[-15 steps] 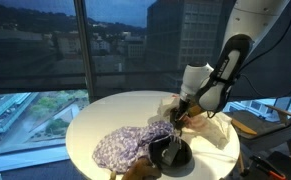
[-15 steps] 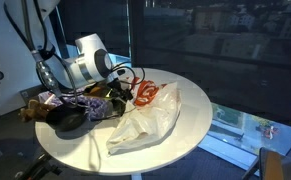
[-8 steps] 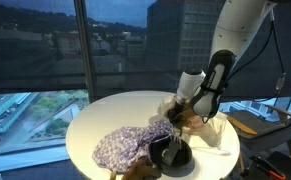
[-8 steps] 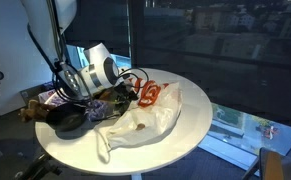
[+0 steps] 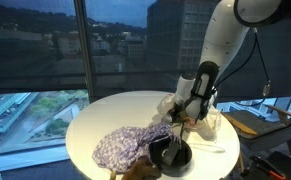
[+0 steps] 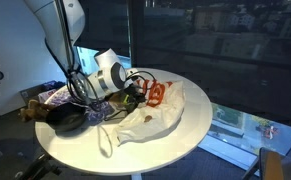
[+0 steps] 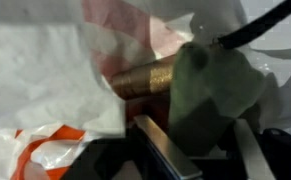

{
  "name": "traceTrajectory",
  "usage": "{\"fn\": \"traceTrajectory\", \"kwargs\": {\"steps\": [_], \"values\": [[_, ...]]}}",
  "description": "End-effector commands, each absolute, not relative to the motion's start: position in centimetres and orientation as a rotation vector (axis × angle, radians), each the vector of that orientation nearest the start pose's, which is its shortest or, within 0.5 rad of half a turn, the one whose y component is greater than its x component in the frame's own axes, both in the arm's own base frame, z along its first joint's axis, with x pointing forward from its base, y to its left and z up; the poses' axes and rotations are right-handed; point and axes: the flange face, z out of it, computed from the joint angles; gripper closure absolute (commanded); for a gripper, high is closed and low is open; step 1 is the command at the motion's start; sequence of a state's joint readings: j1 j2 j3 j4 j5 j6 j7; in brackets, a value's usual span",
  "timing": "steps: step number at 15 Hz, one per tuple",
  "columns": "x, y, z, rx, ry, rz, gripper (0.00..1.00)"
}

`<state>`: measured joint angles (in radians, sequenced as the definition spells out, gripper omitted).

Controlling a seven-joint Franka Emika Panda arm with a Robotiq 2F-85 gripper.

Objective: Take all the objects out of the carrier bag

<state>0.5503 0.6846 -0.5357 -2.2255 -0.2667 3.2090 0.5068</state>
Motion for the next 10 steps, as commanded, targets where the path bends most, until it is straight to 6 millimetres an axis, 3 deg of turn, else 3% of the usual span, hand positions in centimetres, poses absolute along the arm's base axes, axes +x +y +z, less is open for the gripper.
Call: {"fn": "traceTrajectory", "kwargs": {"steps": [1, 3, 7, 10], "values": [[58.0, 3.2, 15.0, -3.336, 0.002, -0.859, 0.72], [58.3, 3.2, 15.8, -3.352, 0.002, -0.883, 0.87], [57.4, 3.4, 16.8, -3.389, 0.109, -0.863, 0.92], [56.5, 4.1, 18.1, -3.398, 0.166, -0.777, 0.88]]}}
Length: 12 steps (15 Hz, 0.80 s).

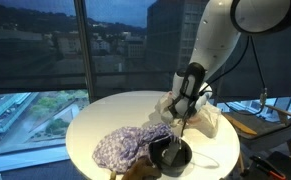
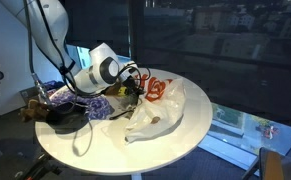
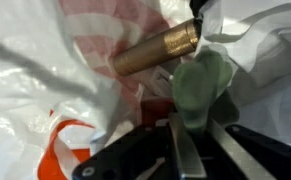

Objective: Take all the objects out of the carrier bag

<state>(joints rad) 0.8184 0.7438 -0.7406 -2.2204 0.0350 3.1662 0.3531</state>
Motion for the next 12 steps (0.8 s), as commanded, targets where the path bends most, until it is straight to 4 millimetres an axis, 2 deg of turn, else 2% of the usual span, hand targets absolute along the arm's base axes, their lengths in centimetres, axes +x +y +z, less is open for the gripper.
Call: {"fn": "traceTrajectory", "kwargs": {"steps": [1, 9, 12], "values": [[55.9, 4.5, 18.5, -3.407, 0.154, -0.697, 0.88], [52.6, 7.1, 23.2, -3.479, 0.085, -0.265, 0.92], [50.0, 9.1, 25.3, -3.471, -0.152, -0.031, 0.91]]}}
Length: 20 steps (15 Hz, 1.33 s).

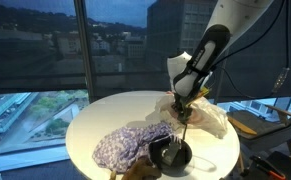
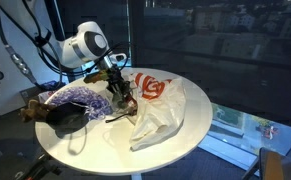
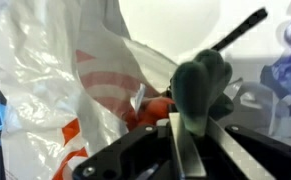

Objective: Take all the objects out of the carrier bag

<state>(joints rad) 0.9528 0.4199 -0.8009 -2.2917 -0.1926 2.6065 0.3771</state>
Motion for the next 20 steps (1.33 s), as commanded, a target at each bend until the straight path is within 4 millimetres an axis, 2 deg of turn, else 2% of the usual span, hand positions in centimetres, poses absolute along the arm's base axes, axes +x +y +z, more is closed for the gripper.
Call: {"fn": "traceTrajectory", "kwargs": {"steps": [1, 4, 7, 11, 14, 15, 16, 20], "values": [[48.8, 10.0, 26.0, -3.457, -0.229, -0.002, 0.91], [45.1, 13.5, 28.3, -3.392, -0.441, 0.054, 0.92], [41.4, 17.5, 28.9, -3.301, -0.680, 0.050, 0.92], [38.3, 22.3, 26.5, -3.140, -0.982, 0.020, 0.88], [36.5, 24.6, 24.4, -3.050, -1.098, 0.039, 0.89], [36.1, 25.0, 23.9, -3.036, -1.120, 0.043, 0.64], [35.7, 25.2, 23.5, -3.023, -1.144, 0.044, 0.63], [35.9, 25.6, 23.7, -3.002, -1.178, 0.000, 0.34]]}}
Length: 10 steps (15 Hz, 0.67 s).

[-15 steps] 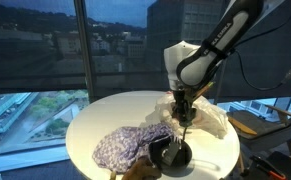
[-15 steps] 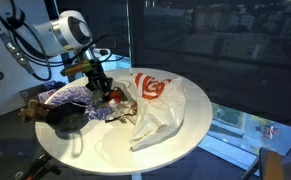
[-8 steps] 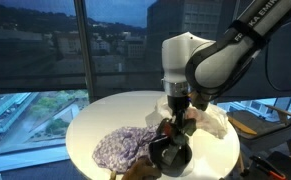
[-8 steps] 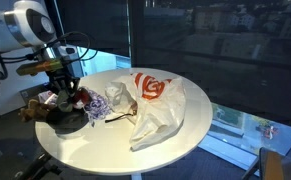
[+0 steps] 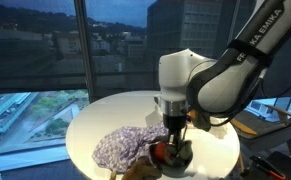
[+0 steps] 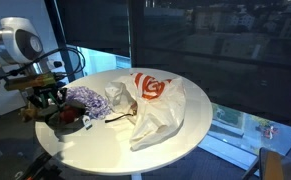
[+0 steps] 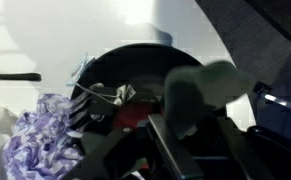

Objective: Take all the objects out of the carrier bag

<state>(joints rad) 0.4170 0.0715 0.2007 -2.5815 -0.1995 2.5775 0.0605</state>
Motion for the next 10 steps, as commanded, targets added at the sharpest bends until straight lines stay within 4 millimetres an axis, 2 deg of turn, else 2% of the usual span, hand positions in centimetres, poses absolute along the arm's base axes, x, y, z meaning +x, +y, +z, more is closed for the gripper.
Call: {"fn": "traceTrajectory", "kwargs": {"steps": [1, 3, 5, 10], "values": [[36.4, 25.3, 24.0, -3.014, -1.157, -0.024, 0.27], [37.9, 24.3, 24.4, -3.033, -1.085, -0.063, 0.12], [40.0, 22.4, 25.1, -3.058, -0.962, -0.098, 0.00], [45.7, 15.5, 26.3, -3.129, -0.544, -0.177, 0.00]]}}
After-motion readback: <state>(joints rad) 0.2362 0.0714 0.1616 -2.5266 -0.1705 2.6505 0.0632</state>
